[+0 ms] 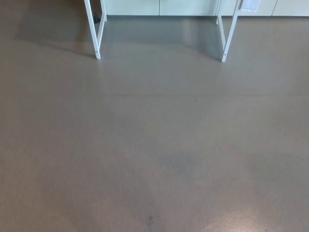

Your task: The robot walk towards a table in front and uses its left hand to pick up the pot from the base and pour water to the cup on the right hand side

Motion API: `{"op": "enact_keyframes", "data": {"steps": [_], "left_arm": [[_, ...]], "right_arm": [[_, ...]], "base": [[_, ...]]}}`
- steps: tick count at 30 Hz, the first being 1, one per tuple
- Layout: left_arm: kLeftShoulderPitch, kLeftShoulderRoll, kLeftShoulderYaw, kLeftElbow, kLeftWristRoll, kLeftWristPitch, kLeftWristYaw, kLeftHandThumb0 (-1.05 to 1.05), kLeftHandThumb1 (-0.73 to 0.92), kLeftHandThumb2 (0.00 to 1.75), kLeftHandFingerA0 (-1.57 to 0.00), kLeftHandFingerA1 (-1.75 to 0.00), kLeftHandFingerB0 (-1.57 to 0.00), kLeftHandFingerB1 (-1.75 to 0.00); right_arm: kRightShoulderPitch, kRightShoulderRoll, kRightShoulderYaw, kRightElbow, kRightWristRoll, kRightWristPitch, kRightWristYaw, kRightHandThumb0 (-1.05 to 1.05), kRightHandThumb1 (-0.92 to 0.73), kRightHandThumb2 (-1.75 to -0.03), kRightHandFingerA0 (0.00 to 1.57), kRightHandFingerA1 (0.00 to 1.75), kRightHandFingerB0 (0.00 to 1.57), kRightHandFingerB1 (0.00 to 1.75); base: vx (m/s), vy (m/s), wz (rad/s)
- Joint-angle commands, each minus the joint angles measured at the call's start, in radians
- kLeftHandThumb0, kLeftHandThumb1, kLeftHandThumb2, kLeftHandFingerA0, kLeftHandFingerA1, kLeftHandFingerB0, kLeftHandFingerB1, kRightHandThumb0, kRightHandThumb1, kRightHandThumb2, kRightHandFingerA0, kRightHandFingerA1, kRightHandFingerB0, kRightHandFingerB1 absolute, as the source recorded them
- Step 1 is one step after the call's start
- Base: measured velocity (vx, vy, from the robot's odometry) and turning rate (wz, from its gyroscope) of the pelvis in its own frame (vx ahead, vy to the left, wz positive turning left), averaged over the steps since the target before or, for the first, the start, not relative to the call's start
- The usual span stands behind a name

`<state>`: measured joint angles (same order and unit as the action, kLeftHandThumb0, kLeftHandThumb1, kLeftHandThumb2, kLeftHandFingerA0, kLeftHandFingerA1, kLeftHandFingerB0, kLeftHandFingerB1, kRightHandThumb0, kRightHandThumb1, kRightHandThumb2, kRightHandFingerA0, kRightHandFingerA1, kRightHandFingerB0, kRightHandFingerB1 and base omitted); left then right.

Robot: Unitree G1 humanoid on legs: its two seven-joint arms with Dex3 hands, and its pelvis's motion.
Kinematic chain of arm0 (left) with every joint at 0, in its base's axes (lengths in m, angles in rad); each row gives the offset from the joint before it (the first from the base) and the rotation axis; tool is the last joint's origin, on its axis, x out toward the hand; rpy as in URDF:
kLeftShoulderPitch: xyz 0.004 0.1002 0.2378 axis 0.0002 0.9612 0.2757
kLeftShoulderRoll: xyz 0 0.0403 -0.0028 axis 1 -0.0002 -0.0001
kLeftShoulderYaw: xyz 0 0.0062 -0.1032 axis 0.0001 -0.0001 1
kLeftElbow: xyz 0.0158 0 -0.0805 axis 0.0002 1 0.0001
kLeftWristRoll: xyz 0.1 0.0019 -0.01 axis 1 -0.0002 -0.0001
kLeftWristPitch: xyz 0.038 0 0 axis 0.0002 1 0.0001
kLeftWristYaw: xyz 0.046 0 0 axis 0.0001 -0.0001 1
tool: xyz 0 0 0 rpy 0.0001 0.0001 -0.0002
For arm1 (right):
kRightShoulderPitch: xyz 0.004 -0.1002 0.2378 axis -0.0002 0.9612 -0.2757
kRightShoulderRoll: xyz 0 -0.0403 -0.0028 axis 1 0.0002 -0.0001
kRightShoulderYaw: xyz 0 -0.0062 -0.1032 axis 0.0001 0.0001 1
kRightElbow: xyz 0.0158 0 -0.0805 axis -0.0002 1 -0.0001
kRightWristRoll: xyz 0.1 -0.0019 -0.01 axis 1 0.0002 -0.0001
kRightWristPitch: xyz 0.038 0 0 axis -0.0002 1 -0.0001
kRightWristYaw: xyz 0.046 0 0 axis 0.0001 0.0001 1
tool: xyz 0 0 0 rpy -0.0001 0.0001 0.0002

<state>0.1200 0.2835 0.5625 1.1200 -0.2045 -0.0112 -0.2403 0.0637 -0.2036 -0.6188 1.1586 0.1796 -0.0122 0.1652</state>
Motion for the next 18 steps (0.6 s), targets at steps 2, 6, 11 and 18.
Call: {"op": "enact_keyframes", "data": {"steps": [2,6,11,18], "left_arm": [[-0.004,0.029,0.043,0.03,-0.079,-0.062,-0.095,0.14,0.65,0.72,-0.37,-0.47,-0.27,-0.36],[-0.009,0.036,0.033,0.053,-0.065,-0.085,-0.074,0.15,0.67,0.68,-0.39,-0.5,-0.29,-0.39],[-0.015,0.038,0.021,0.069,-0.065,-0.104,-0.072,0.1,0.66,0.62,-0.41,-0.47,-0.3,-0.37],[-0.015,0.038,0.001,0.078,-0.065,-0.111,-0.074,0.09,0.46,0.96,-0.3,-0.59,-0.19,-0.52]], "right_arm": [[0.001,-0.029,-0.038,0.038,0.085,-0.067,0.066,-0.13,-0.52,-0.55,0.75,0.55,0.43,0.4],[0.002,-0.024,-0.03,0.047,0.089,-0.066,0.05,-0.12,-0.53,-0.55,0.72,0.51,0.47,0.4],[-0.001,-0.033,-0.034,0.074,0.113,-0.079,0.078,-0.11,-0.52,-0.55,0.7,0.5,0.45,0.4],[0.005,-0.034,-0.017,0.073,0.12,-0.077,0.064,-0.11,-0.53,-0.55,0.73,0.5,0.46,0.39]], "base": [[0.0,0.0,0.0],[0.0,0.0,0.0],[0.04,-0.001,0.0],[-0.04,-0.001,0.07]]}}
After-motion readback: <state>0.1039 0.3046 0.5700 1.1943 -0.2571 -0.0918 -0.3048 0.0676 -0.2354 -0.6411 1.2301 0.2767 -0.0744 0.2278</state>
